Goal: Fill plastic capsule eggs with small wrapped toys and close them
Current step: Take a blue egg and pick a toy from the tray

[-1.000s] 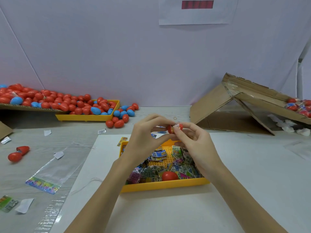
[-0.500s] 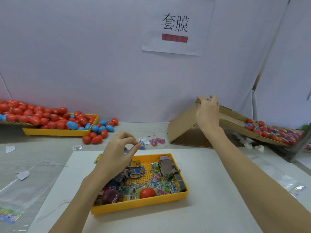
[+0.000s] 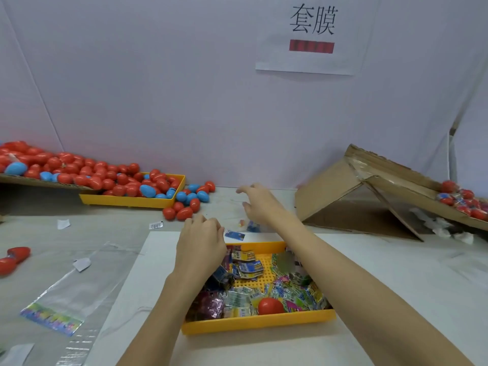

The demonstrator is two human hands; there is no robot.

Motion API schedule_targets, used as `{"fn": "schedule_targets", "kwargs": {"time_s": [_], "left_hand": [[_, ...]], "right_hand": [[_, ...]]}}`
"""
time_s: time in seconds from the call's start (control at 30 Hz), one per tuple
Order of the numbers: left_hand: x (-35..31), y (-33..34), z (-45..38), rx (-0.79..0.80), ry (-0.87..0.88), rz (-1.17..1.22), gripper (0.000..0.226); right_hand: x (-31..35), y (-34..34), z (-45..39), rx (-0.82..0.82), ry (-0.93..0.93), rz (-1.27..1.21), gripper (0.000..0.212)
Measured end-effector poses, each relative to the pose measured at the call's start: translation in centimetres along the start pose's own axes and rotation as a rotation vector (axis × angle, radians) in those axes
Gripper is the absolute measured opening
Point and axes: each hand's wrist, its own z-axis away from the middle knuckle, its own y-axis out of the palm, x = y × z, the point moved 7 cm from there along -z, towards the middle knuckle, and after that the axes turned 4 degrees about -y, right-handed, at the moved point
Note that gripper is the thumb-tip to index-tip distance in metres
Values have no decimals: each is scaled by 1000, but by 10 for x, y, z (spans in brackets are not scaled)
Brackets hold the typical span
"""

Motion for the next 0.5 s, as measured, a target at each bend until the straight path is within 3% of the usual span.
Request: {"fn": "schedule_targets", "kwargs": {"time_s": [0.1, 0.2, 0.37, 0.5], "left_hand": [[7, 6, -1, 26, -45, -62, 28], [9, 8, -1, 34, -70, -64, 26], [5, 1, -2, 25, -74, -30, 26], [5, -4, 0, 30, -87, 25, 27]], "right_hand": [[37, 37, -31, 143, -104, -49, 63], [63, 63, -58, 213, -164, -63, 65], [66, 67, -79, 52, -93, -19, 38], [52, 54, -67, 52, -44, -54, 34]]}}
